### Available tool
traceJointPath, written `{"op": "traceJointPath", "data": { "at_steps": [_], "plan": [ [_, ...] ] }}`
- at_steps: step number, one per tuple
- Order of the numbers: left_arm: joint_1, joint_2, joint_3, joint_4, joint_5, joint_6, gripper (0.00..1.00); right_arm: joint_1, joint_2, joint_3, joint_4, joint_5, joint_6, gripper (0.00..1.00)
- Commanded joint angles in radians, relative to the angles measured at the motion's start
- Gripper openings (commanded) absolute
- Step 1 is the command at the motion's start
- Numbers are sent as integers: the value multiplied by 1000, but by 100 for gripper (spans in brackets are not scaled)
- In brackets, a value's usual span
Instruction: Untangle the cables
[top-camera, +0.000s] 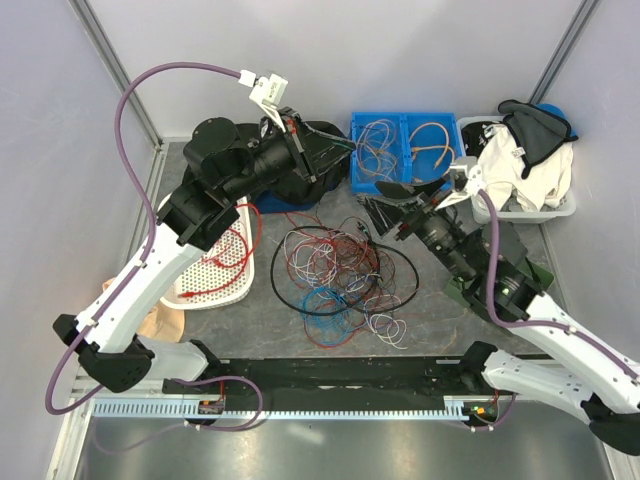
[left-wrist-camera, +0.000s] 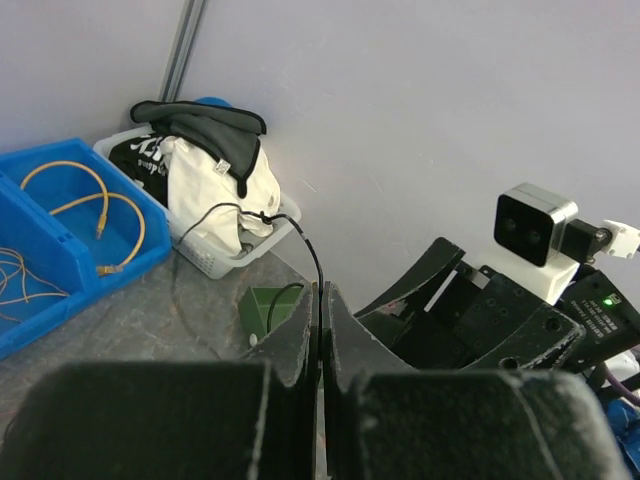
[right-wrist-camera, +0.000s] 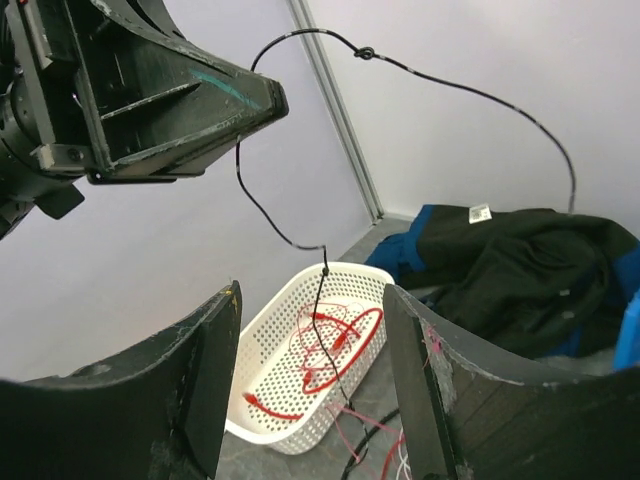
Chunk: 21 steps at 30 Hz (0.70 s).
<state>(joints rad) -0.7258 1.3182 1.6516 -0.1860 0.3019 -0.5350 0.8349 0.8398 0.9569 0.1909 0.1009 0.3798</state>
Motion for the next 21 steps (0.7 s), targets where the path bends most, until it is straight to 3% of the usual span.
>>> {"op": "traceJointPath", "data": {
  "at_steps": [1, 14, 16, 17, 18, 19, 21],
  "plan": [
    [2, 0, 10, 6, 49, -37, 2, 3, 67, 19, 140, -47, -9, 66],
    [2, 10, -10, -4, 59, -45, 2, 3, 240, 71, 277, -47, -21, 60],
    [2, 9, -16, -4, 59, -45, 2, 3, 252, 86, 286, -43, -24, 45],
    [2, 7, -21, -4, 56, -45, 2, 3, 263, 91, 294, -43, -22, 19],
    [2, 6, -26, -3, 51, -43, 2, 1, 263, 95, 292, -40, -22, 7],
    [2, 3, -32, -3, 46, -40, 2, 3, 262, 98, 289, -35, -21, 0],
    [2, -17, -62, -4, 4, -22, 3, 3, 240, 111, 249, -15, -24, 0]
  ]
}}
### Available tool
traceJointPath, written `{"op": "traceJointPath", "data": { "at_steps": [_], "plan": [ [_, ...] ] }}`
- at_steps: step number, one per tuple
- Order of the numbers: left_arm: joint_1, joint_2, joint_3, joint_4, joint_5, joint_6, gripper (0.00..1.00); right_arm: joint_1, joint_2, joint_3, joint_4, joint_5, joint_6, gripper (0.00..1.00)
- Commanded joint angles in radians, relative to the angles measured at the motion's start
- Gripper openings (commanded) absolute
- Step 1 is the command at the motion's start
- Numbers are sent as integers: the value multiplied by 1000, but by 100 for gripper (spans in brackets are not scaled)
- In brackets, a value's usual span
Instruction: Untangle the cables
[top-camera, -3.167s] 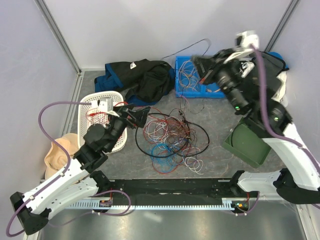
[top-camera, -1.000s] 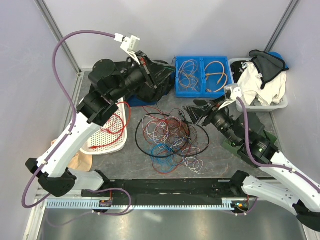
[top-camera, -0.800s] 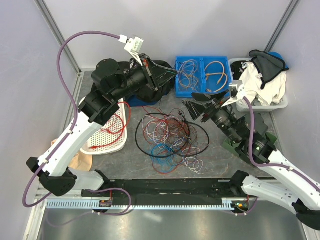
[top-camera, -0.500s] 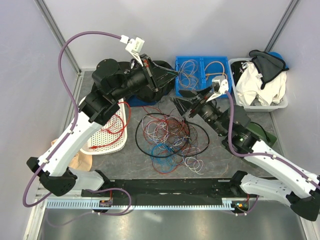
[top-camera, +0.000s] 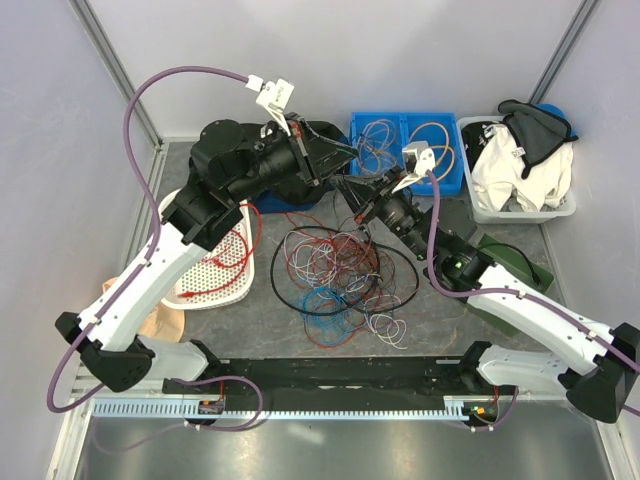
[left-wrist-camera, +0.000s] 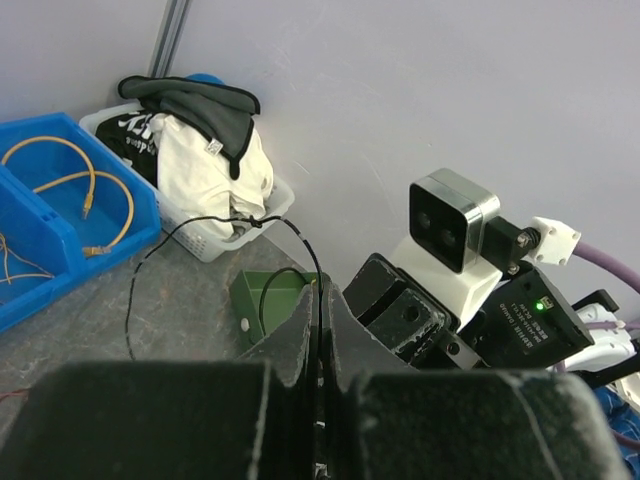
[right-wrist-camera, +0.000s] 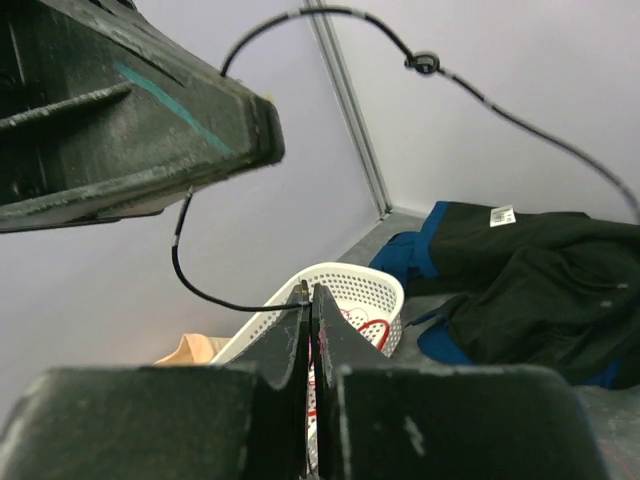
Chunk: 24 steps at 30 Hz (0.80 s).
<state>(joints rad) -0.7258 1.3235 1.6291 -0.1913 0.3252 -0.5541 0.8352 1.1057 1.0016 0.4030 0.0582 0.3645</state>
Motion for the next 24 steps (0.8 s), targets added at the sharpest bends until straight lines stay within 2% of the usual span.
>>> {"op": "traceJointPath", "data": {
  "at_steps": [1, 2, 3, 5, 6, 8, 9, 11, 12, 13, 14, 15, 17, 18, 21, 22, 24],
  "plan": [
    [2, -33, -57, 1, -46, 3, 8, 2, -38, 71, 17, 40, -12, 0],
    [2, -64, -77, 4, -76, 8, 14, 2, -61, 80, -34, 54, -21, 0],
    [2, -81, -127, 7, -145, 19, 31, 2, -73, 104, -67, 89, -28, 0],
    [2, -143, -190, 12, -234, 26, 49, 2, -107, 158, -186, 132, -53, 0],
    [2, -170, -265, 13, -339, 19, 62, 1, -118, 176, -222, 181, -58, 0],
    [2, -219, -355, 33, -446, -22, 81, 2, -142, 222, -307, 215, -71, 0],
    [2, -274, -462, 53, -518, -35, 84, 2, -148, 239, -334, 224, -79, 0],
    [2, -329, -588, 130, -552, -84, 86, 2, -155, 285, -400, 247, -82, 0],
    [2, -375, -724, 251, -551, -96, 88, 2, -155, 298, -406, 255, -79, 0],
    [2, -395, -792, 313, -542, -111, 98, 2, -153, 308, -440, 265, -79, 0],
    [2, -411, -857, 378, -526, -136, 100, 2, -152, 327, -464, 267, -76, 0],
    [2, -423, -981, 552, -470, -135, 100, 2, -150, 336, -477, 272, -73, 0],
    [-6, -448, -1113, 694, -428, -122, 100, 1, -144, 357, -512, 285, -68, 0],
    [-9, -449, -1147, 808, -392, -110, 100, 2, -142, 361, -521, 288, -65, 0],
    [-32, -448, -1242, 981, -309, -43, 100, 2, -145, 365, -544, 296, -52, 0],
    [-37, -440, -1259, 1089, -289, -26, 100, 2, -147, 368, -553, 298, -44, 0],
    [-53, -399, -1292, 1171, -231, 6, 100, 2, -150, 376, -561, 290, -33, 0]
  ]
}}
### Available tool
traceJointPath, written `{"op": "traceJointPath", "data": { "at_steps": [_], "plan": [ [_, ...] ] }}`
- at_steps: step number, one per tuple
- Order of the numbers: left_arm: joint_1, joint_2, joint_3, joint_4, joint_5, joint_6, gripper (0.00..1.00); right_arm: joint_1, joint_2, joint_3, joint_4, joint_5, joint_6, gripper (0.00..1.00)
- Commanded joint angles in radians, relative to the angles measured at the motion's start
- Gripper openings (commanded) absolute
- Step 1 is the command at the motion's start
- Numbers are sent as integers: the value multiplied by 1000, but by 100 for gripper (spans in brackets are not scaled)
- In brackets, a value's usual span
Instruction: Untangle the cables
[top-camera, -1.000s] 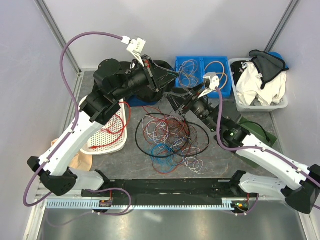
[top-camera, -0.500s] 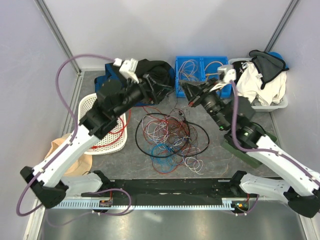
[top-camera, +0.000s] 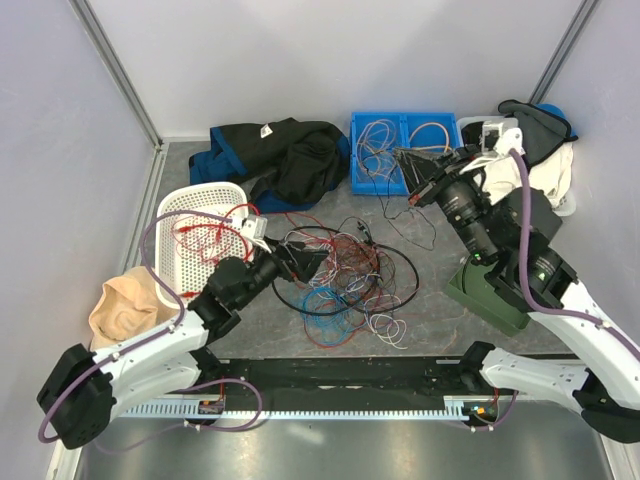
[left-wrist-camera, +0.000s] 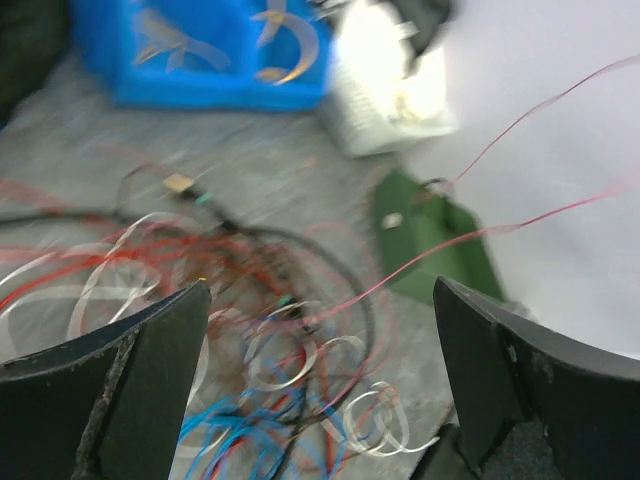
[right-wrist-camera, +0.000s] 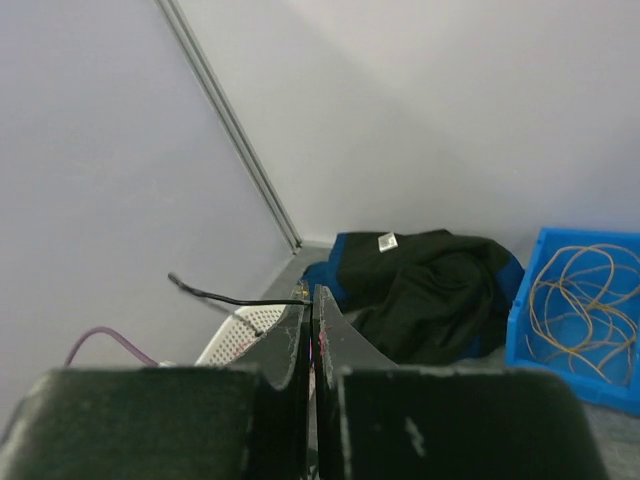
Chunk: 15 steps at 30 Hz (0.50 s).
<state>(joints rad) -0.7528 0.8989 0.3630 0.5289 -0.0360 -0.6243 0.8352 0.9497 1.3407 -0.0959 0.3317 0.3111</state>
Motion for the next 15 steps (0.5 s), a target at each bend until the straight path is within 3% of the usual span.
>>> {"op": "traceJointPath", "data": {
  "at_steps": [1, 8, 15],
  "plan": [
    [-32, 49, -33, 523, 145, 86, 100, 4, 6, 41, -70, 12, 23, 0],
    [-121, 204, -46, 795, 245, 147, 100, 2, 21, 107, -126, -17, 62, 0],
    [-152, 317, 4, 706, 278, 190, 100, 2, 26, 140, -168, -13, 57, 0]
  ]
}}
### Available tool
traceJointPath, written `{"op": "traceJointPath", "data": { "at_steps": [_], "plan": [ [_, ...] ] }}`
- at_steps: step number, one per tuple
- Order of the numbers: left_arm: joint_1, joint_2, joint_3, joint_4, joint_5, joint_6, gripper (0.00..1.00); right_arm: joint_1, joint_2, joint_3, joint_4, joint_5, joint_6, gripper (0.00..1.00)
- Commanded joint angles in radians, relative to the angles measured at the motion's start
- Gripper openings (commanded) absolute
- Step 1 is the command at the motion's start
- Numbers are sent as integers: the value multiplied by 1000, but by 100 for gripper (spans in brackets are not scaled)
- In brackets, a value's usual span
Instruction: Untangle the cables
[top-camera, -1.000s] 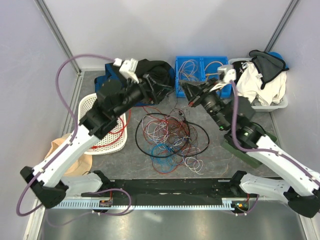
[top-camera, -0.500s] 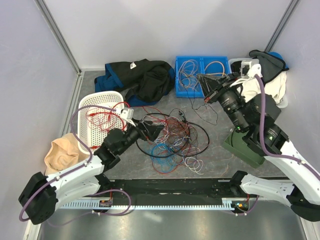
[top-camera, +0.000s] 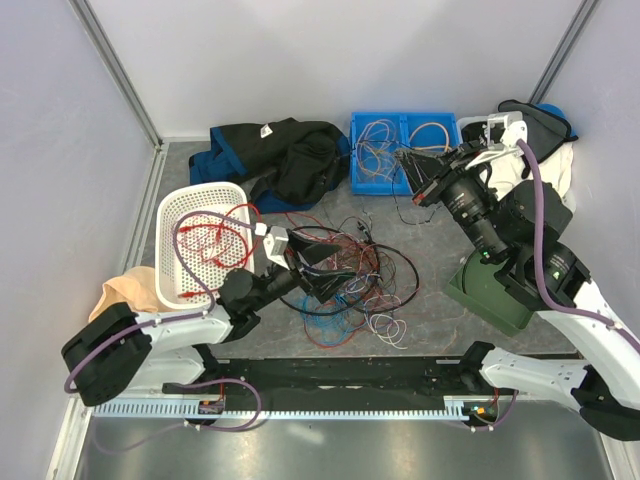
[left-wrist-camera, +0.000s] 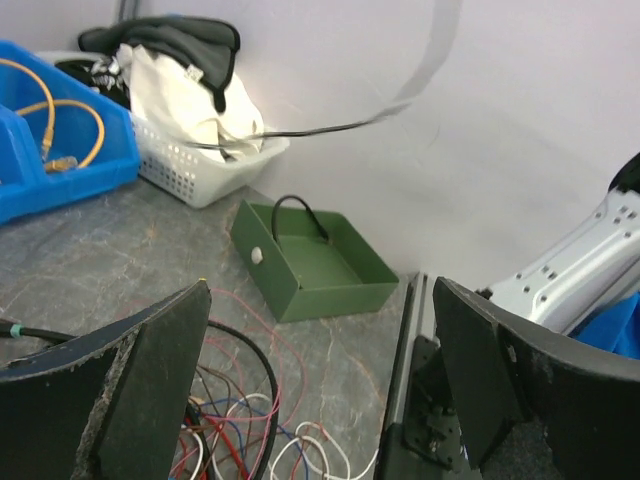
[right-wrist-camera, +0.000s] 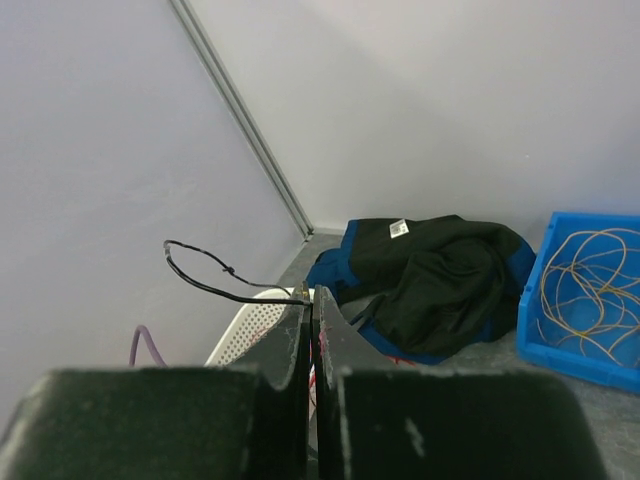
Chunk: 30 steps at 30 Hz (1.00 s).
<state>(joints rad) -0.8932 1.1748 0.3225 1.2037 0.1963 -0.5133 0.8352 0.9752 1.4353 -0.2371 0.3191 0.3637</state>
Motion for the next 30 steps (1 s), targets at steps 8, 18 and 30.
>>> {"op": "traceJointPath", "data": {
  "at_steps": [8, 18, 30],
  "plan": [
    [-59, 178, 46, -125, -130, 35, 100, 2, -7, 42, -80, 124, -37, 0],
    [-66, 1, -59, -502, -465, -205, 100, -37, -72, -157, -134, 636, -74, 0],
    [-66, -158, 141, -1112, -535, -337, 100, -495, -90, -331, -229, 465, 166, 0]
  ]
}}
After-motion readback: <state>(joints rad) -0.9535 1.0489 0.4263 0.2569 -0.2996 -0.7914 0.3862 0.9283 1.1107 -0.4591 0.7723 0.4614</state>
